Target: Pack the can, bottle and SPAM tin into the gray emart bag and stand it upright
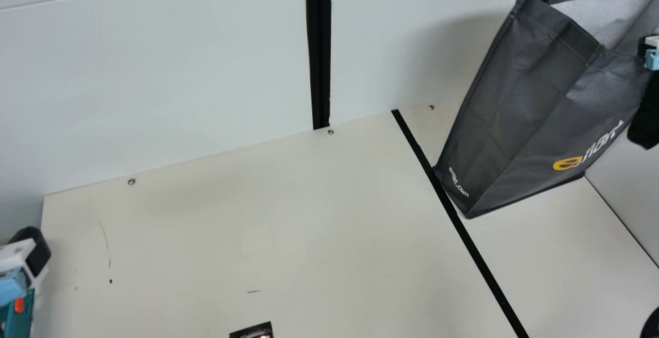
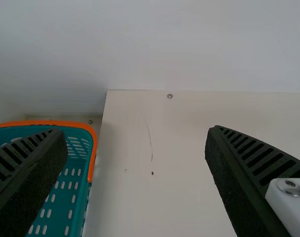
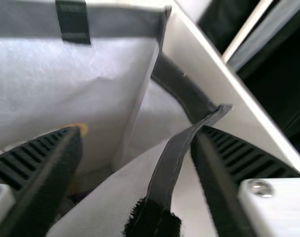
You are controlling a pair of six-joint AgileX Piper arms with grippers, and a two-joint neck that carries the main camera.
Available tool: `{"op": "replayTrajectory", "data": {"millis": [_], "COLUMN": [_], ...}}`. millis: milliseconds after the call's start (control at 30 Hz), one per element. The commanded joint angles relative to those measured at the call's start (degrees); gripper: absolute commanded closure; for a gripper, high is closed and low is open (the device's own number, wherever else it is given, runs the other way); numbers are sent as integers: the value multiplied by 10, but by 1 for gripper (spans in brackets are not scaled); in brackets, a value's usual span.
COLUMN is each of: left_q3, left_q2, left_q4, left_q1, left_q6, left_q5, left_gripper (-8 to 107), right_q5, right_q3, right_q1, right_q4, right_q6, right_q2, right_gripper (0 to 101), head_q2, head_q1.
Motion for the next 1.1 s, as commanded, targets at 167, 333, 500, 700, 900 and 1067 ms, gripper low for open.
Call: {"op": "replayTrajectory", "data": {"millis": [167,333,500,700,900,1067], "left_q3": [0,0,0,0,0,0], "left_q2": [0,0,0,0,0,0], "left_q4": [0,0,0,0,0,0], "left_q1": [0,0,0,0,0,0], "left_q6": [0,0,0,0,0,0], "left_q5": [0,0,0,0,0,0], "left_gripper": [9,9,9,9,9,9], "right_q5": [11,19,28,38,48,55], "right_q3": [-41,-68,-91,-114,-126,-127], "right_q1": [-3,-3,2,18,42,64], "right_q4": [39,64,86,105,119,128], "right_q6": [-18,-28,-36,-47,-56,-64], "right_q2": [3,7,12,17,17,14], "right_gripper": [6,6,6,6,6,6], "head_q2": [0,0,0,0,0,0], "head_q1": [-13,-13,-13,-13,-13,-13]}}
